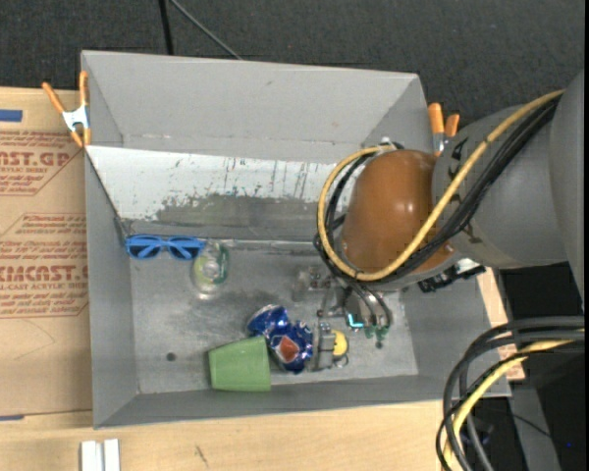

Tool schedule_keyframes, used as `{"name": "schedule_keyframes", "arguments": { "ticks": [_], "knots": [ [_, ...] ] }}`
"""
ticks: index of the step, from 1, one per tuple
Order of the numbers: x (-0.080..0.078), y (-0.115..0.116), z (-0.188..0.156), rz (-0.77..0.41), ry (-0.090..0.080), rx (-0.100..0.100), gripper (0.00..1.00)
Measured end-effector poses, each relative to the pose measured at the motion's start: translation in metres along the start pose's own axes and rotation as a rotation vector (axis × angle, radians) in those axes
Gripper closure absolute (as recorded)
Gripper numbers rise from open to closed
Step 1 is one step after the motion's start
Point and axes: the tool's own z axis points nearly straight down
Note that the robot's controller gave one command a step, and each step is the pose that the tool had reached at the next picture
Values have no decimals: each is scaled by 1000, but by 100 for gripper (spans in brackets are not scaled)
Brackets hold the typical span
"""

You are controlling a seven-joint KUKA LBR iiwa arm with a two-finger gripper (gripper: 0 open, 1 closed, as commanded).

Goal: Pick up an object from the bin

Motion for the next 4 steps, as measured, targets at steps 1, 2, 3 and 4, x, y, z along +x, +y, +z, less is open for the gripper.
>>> {"name": "schedule_keyframes", "arguments": {
  "ticks": [1,2,3,4],
  "knots": [
    [11,5,65,13,-3,0,0],
    [9,5,61,13,-9,-1,100],
    [-38,-42,-46,7,-19,2,100],
    [-32,-62,-131,-12,-19,2,100]
  ]
}}
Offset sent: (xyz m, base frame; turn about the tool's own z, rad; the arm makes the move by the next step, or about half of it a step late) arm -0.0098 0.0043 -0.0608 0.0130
